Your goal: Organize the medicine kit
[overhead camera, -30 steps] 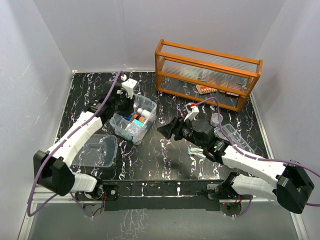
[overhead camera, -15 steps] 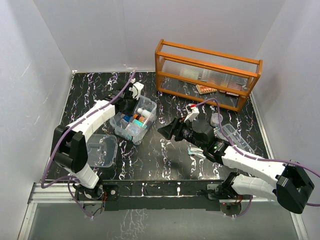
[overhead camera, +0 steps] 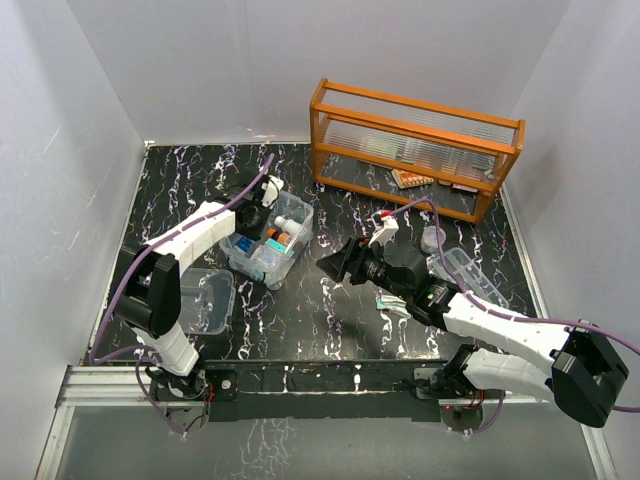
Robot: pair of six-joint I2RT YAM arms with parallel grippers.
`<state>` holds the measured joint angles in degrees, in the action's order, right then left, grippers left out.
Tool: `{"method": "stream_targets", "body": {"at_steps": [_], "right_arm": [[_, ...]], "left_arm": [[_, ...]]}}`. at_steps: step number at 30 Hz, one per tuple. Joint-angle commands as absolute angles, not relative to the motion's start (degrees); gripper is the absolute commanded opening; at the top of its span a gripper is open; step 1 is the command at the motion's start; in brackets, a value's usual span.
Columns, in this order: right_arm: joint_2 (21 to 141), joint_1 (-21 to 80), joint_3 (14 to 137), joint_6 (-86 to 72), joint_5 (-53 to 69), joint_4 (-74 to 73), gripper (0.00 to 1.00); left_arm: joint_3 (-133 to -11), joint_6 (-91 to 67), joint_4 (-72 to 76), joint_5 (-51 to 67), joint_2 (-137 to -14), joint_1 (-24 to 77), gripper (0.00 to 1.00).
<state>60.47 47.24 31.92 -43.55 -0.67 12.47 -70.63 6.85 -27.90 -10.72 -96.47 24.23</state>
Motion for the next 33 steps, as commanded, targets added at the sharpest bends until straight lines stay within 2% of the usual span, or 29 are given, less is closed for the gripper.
{"method": "stream_targets", "body": {"at_steps": [1,11,19,24,30,33], "right_arm": [[58.66,47.46,31.37,-43.36,-2.85,14.77,0.60],[57.89,47.46,30.69,-44.02,-2.96,14.53,0.60],[56.83,47.46,30.37,-44.00,-3.77,13.99,0.60],[55.63,47.42,30.42,-43.98,-5.66,12.38,0.60],[55.06,47.46,33.47,-44.97,-15.95,2.01,0.60],[54.94,47.34,36.06,-46.40,-24.84,-6.97,0.60]], "left_arm": [[-70.24,6.84,-29.90,-11.88,-96.81,24.35,0.22],[-71.16,7.34,-31.60,-11.72,-96.89,24.35,0.39],[-72.25,6.95,-32.25,-10.85,-97.04,24.35,0.37],[-75.18,5.87,-33.63,-9.16,-96.14,24.35,0.30],[-76.39,3.85,-31.52,-2.37,-90.01,24.32,0.30],[-77.05,1.28,-30.54,0.66,-86.84,24.35,0.30]]}}
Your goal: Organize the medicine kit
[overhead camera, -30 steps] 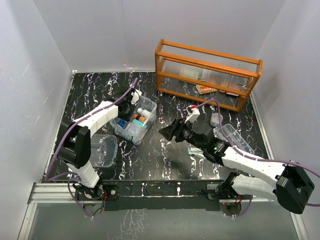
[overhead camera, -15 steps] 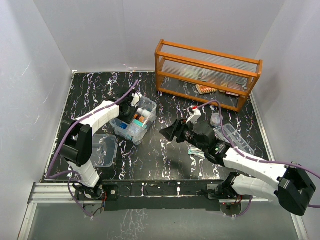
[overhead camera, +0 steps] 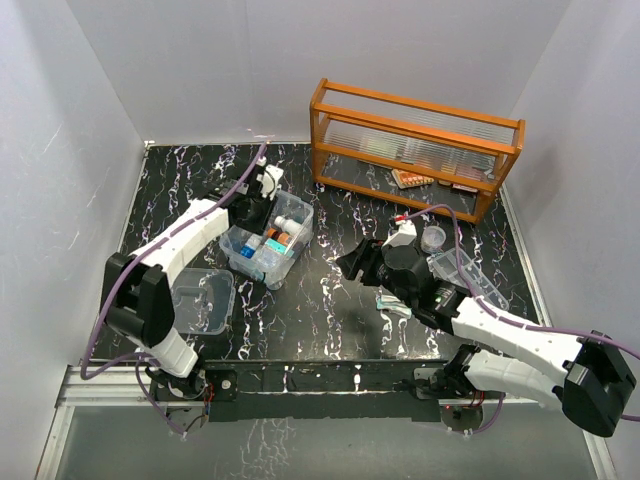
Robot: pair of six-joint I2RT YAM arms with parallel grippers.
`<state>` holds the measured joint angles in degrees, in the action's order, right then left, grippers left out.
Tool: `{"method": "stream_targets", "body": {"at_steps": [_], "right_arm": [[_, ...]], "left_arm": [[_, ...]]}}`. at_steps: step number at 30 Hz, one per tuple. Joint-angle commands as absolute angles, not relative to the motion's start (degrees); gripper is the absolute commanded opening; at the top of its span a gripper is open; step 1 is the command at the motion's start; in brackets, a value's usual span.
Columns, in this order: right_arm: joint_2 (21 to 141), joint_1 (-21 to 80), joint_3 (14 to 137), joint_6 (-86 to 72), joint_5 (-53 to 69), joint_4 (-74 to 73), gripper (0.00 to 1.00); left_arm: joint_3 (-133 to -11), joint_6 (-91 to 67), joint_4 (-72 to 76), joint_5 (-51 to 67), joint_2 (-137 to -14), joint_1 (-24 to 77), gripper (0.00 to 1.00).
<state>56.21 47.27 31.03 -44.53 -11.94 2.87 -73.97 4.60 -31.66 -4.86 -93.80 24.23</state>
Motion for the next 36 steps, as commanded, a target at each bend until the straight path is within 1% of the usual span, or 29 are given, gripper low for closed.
{"method": "stream_targets", "body": {"at_steps": [1,4,9,10,12,15,18,20,22,24,30,36], "right_arm": [[54.87,47.37,37.16,-46.53,-27.54,-9.69,0.60],[54.59,47.00,40.31,-46.77,-34.63,-17.61,0.60],[54.35,46.05,44.21,-45.67,-40.09,-28.10,0.61],[54.39,45.79,44.63,-45.54,-40.32,-29.80,0.61],[54.59,45.20,45.14,-45.32,-40.29,-32.73,0.67],[55.85,43.56,45.73,-45.56,-39.53,-36.63,0.70],[57.56,41.07,45.65,-45.18,-35.87,-37.94,0.71],[58.74,39.31,45.32,-45.20,-33.00,-38.28,0.72],[59.66,38.15,44.95,-45.84,-30.53,-38.83,0.79],[60.18,37.41,43.85,-46.64,-28.77,-38.79,0.83],[62.88,32.17,40.05,-47.60,-24.18,-39.32,0.85],[63.83,25.49,39.29,-47.62,-26.78,-41.29,0.89]], "left_arm": [[-77.00,0.48,-30.05,1.67,-85.53,24.35,0.30],[-76.11,-2.43,-28.46,3.58,-79.95,24.34,0.34],[-71.26,-6.45,-25.35,3.12,-67.96,24.28,0.44],[-69.89,-7.26,-24.79,3.06,-65.55,24.28,0.46],[-67.23,-8.73,-23.88,3.60,-61.32,24.20,0.51],[-63.97,-10.30,-23.80,4.96,-56.36,24.17,0.54],[-61.82,-11.95,-24.84,5.15,-52.75,24.17,0.56],[-60.59,-12.70,-26.05,5.37,-51.28,24.16,0.58],[-60.31,-12.74,-27.70,5.10,-50.45,24.16,0.60],[-59.96,-13.26,-28.93,4.35,-49.88,24.15,0.61],[-59.55,-13.18,-29.78,5.89,-50.52,24.13,0.63],[-60.13,-13.43,-26.86,6.69,-52.63,24.12,0.64]]}}
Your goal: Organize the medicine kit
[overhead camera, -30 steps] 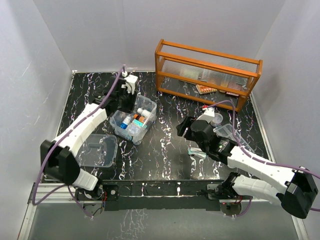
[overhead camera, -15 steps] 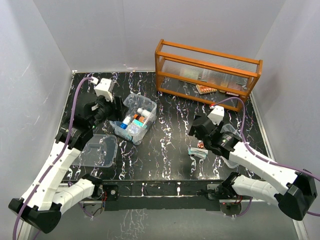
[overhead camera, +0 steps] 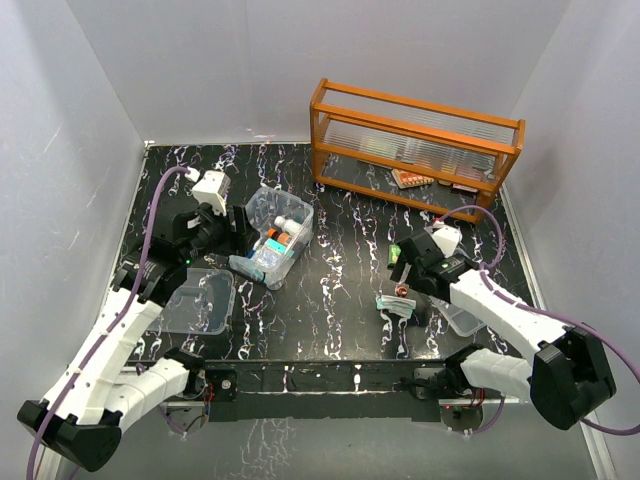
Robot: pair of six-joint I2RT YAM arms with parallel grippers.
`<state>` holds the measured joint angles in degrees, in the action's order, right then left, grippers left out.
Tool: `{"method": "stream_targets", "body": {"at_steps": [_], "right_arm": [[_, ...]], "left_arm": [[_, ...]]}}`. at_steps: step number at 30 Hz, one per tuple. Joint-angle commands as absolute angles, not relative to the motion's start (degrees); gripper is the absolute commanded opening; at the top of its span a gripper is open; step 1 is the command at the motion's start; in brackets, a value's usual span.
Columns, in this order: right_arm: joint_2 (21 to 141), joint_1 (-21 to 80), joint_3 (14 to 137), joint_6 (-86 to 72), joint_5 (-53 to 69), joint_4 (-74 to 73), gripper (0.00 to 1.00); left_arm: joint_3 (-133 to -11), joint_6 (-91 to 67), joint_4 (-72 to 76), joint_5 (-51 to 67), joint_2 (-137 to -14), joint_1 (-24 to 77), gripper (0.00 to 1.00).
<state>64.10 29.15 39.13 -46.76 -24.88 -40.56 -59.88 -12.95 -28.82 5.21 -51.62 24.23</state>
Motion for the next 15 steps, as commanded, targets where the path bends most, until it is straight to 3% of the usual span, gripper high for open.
{"method": "stream_targets", "body": {"at_steps": [1,11,15], "right_arm": [[63.82,24.34,39.17,-47.48,-27.19,-41.33,0.90],[68.34,18.35,37.30,-41.50,-18.72,-32.99,0.91],[71.69,18.19,38.01,-38.90,-14.21,-31.24,0.86]], "left_arm": [[-60.38,-13.44,-26.31,6.94,-53.26,24.11,0.64],[-61.90,-14.40,-23.14,10.16,-58.98,24.17,0.64],[-61.55,-15.03,-22.95,10.64,-59.06,24.17,0.64]]}}
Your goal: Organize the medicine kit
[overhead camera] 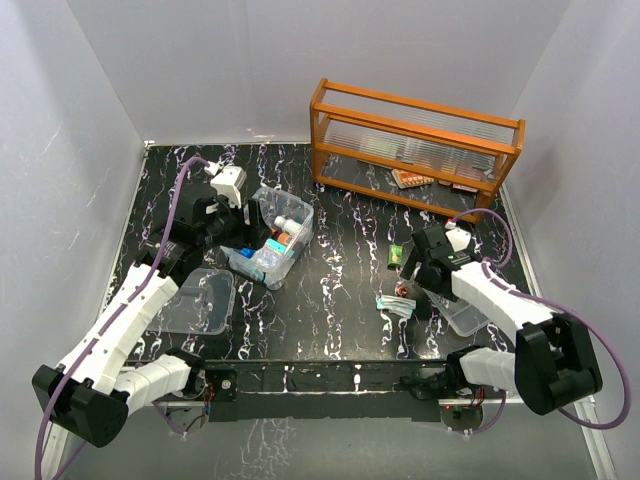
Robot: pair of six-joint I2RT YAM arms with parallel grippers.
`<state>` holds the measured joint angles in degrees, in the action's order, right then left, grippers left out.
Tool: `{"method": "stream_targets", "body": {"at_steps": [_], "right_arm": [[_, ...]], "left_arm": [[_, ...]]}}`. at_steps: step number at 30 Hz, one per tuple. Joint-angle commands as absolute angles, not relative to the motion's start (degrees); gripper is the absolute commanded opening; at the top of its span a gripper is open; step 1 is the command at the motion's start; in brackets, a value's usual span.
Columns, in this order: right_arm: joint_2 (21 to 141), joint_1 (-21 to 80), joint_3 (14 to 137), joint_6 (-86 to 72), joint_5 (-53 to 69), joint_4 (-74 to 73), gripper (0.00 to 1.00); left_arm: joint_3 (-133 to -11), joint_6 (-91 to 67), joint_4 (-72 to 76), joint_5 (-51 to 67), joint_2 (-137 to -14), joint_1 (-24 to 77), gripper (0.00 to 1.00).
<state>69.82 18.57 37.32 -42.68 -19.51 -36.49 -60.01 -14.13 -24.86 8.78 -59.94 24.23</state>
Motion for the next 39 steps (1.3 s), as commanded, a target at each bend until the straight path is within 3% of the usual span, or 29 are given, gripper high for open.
{"method": "stream_targets", "body": {"at_steps": [1,11,23,25,34,39], "right_arm": [[72.40,18.19,38.38,-38.56,-12.66,-31.13,0.84],[74.36,18.58,38.71,-41.62,-1.25,-27.84,0.67],[76.72,21.70,39.66,-51.82,1.65,-22.60,0.65],[76.71,22.28,39.60,-52.64,1.68,-21.80,0.61],[81.20,29.19,45.57,-46.46,-11.77,-28.19,0.47],[81.20,29.78,50.35,-44.14,-18.76,-35.44,0.52]], "left_arm": [[-61.59,-15.03,-22.94,10.64,-59.02,24.17,0.64],[-62.40,-14.96,-23.60,10.62,-59.71,24.17,0.65],[-62.86,-15.34,-23.68,10.63,-59.88,24.13,0.66],[-62.77,-15.34,-23.76,10.63,-59.79,24.17,0.66],[-62.40,-15.47,-23.55,10.72,-59.85,24.17,0.66],[-62.62,-15.39,-24.03,10.98,-59.97,24.17,0.67]]}}
